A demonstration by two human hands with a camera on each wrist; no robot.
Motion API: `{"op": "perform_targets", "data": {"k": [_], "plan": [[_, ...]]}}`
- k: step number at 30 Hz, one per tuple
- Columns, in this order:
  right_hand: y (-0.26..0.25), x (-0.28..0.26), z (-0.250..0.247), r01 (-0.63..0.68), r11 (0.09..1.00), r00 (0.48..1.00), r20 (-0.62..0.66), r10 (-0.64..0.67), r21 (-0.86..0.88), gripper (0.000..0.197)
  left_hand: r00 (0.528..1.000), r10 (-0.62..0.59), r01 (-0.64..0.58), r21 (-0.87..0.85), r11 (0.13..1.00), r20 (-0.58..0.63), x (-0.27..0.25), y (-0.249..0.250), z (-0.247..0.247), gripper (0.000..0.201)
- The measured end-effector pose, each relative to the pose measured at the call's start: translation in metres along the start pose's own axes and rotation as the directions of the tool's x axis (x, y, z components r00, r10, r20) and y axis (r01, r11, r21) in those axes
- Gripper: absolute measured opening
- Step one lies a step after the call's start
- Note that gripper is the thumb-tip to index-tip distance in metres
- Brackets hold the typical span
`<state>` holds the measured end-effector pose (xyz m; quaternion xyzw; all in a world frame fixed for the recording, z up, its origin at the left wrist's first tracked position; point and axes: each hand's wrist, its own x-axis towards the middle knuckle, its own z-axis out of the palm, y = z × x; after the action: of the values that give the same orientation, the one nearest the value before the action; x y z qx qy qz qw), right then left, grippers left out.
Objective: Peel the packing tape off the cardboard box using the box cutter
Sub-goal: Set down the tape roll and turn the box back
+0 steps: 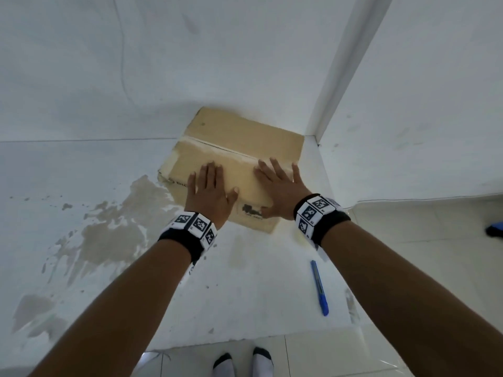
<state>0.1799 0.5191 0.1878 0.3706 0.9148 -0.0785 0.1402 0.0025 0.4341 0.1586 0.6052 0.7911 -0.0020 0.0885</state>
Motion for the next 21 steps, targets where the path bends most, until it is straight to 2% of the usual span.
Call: {"op": "perform_targets", "data": {"k": [2, 5, 10, 14, 21], "plan": [[0.003, -0.004, -0.003, -0.045, 0.999, 0.999, 0.004, 0.045, -0.011, 0.102, 0.998, 0.069, -0.068, 0.037, 0.997, -0.013, -0.003, 0.003, 0.001, 0.088], [0.003, -0.011, 0.001, -0.131, 0.987, 0.991, -0.007, 0.132, 0.096, 0.097, 0.988, 0.152, -0.151, 0.084, 0.985, -0.003, -0.001, -0.01, -0.002, 0.092], [-0.002, -0.011, 0.019, -0.216, 0.916, 0.969, -0.043, 0.244, 0.337, 0.106, 0.991, 0.136, -0.136, 0.058, 0.989, -0.007, 0.003, -0.066, -0.006, 0.089], [0.01, 0.0, 0.022, -0.217, 0.929, 0.97, -0.043, 0.241, 0.299, 0.099, 0.986, 0.168, -0.167, -0.06, 0.984, 0.002, 0.009, -0.077, -0.004, 0.079], [0.056, 0.024, 0.008, -0.177, 0.95, 0.981, -0.034, 0.192, 0.258, 0.096, 0.996, 0.092, -0.09, -0.119, 0.989, 0.011, 0.031, -0.042, -0.003, 0.072]]}}
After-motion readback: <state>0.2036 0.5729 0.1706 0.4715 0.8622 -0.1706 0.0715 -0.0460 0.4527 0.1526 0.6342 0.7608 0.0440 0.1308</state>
